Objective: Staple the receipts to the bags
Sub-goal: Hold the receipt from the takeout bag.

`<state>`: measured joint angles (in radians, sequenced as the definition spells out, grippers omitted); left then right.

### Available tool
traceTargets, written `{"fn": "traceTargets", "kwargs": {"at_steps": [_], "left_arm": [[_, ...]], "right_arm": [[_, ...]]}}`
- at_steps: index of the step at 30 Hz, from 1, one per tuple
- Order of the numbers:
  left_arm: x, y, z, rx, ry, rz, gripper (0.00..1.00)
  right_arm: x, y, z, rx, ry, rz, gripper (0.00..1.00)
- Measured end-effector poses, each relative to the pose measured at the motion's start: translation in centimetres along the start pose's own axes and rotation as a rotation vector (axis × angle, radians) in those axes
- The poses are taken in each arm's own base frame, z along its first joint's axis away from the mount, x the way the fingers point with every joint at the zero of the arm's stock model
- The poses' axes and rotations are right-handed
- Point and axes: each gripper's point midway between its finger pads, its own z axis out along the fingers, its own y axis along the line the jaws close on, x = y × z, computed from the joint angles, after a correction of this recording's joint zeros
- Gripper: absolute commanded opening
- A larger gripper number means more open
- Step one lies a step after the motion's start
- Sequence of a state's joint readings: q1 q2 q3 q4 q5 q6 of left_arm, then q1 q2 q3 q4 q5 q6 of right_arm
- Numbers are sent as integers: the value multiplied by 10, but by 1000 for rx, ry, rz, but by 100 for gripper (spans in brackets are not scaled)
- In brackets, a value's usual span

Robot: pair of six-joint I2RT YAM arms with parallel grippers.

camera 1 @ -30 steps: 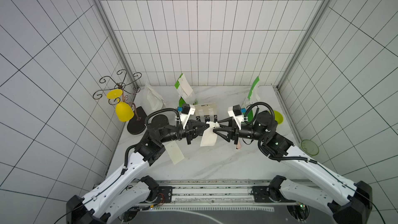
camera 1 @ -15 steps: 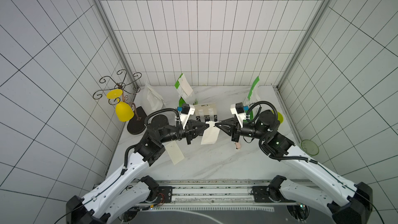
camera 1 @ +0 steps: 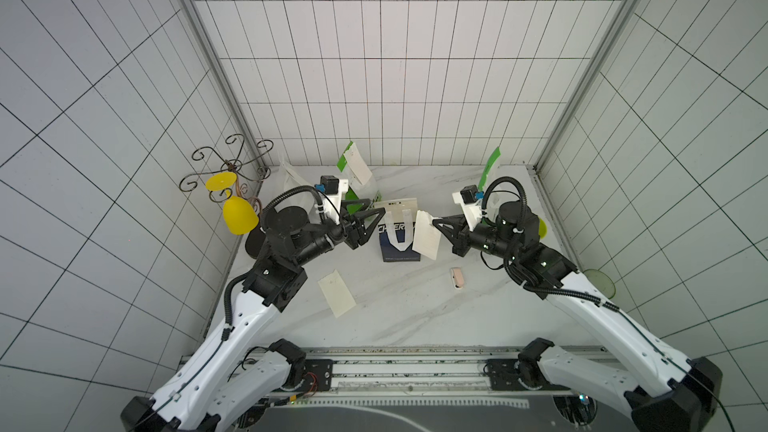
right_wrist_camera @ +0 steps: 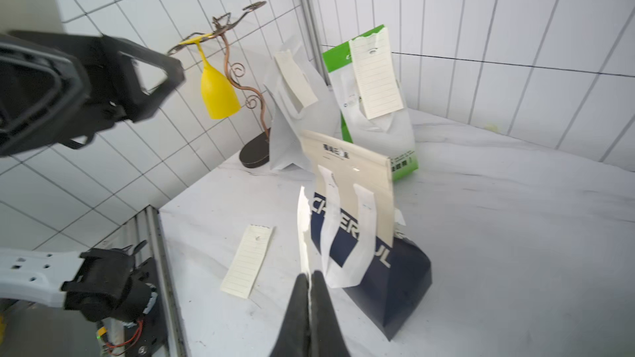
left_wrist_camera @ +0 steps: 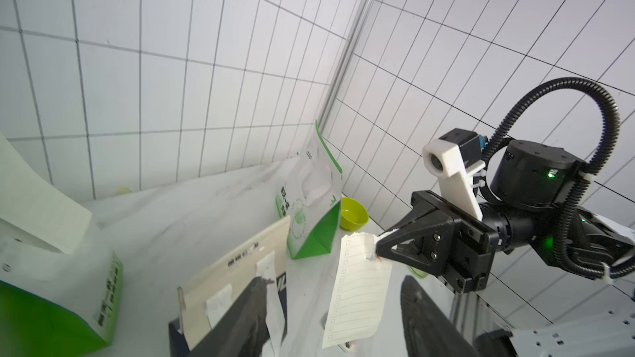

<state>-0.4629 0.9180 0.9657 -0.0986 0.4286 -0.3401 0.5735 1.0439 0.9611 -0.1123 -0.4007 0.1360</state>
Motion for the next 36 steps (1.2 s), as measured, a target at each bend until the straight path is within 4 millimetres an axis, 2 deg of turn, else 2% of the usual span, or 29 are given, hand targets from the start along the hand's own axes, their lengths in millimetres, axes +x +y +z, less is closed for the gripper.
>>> {"fn": "traceTargets", "kwargs": {"at_steps": [3, 5, 7, 9, 12, 15, 19, 23, 29, 36], "left_arm": [[-20, 9, 10, -35, -23, 40, 62], [-24, 22, 18, -62, -15, 55, 62], [-20, 43, 28, -96, 13, 58, 63], [-6, 65, 39, -121, 65, 46, 63], [16, 82, 54, -117, 140, 29, 62], [30, 86, 65, -75, 192, 26, 63], [29, 83, 75, -29, 206, 54, 63], [30, 80, 85, 34, 211, 81, 62], [47, 79, 100, 119, 262, 92, 62], [56, 72, 102, 162, 294, 123, 62]], "right_arm": [[-4, -6, 4, 36, 42, -19, 0], [-6, -8, 6, 37, 62, -28, 0], [-4, -9, 11, 35, 89, -30, 0], [0, -12, 17, 39, 122, -29, 0], [10, -17, 26, 40, 172, -23, 0], [19, -16, 32, 20, 204, -14, 0], [23, -14, 41, -17, 227, -2, 0], [21, -13, 49, -38, 229, -1, 0], [15, -13, 61, -58, 223, -2, 0], [4, -17, 73, -58, 208, -12, 0]]}}
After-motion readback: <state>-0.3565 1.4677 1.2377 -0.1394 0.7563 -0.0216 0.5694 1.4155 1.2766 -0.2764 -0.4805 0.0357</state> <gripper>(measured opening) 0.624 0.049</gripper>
